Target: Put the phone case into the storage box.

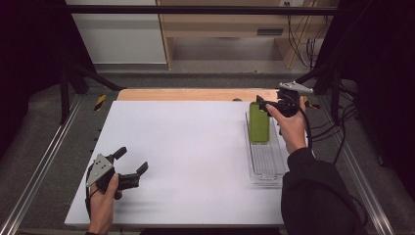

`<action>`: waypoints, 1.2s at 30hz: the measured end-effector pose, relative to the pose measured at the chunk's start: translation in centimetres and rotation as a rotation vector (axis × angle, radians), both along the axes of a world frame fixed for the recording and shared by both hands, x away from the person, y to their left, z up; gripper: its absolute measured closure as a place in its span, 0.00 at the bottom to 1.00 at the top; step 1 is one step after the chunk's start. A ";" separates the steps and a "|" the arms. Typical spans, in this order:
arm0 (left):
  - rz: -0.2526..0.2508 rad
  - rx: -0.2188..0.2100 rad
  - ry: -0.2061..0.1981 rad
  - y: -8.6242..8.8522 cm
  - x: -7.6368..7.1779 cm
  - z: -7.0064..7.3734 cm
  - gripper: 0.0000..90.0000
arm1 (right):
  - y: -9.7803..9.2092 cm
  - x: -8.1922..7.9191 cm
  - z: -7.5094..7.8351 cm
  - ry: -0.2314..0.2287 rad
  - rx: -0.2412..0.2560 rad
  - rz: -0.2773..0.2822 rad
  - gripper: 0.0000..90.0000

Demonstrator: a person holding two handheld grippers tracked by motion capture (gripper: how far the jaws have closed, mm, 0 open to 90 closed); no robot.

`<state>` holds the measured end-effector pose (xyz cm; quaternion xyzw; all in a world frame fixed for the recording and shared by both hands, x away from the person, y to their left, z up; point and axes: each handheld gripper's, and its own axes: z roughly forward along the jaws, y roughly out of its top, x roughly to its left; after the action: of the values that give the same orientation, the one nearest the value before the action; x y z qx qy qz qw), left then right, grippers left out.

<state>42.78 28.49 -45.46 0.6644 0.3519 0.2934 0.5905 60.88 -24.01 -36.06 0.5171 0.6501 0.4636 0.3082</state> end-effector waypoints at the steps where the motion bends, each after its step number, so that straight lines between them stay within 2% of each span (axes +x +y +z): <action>1: 0.000 0.000 0.000 0.0 0.0 0.0 0.01 | 0.0 -0.1 0.1 -0.002 0.002 -0.001 0.07; 13: 0.002 0.001 0.001 0.0 0.0 0.0 0.01 | 0.3 -0.5 0.6 -0.042 0.036 -0.002 0.06; 23: 0.003 0.000 0.001 0.0 0.0 0.0 0.01 | 0.8 -1.0 0.8 -0.061 0.037 0.007 0.05; 31: 0.005 -0.001 -0.001 0.1 -0.1 0.0 0.01 | 1.2 -1.6 1.2 -0.078 0.048 0.043 0.05; 36: 0.006 -0.002 -0.004 0.2 -0.1 0.1 0.01 | 1.4 -2.2 1.3 -0.092 0.052 0.048 0.05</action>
<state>42.73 28.65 -45.40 0.6622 0.3532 0.2961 0.5908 58.71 -22.64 -34.73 0.4873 0.6351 0.5109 0.3132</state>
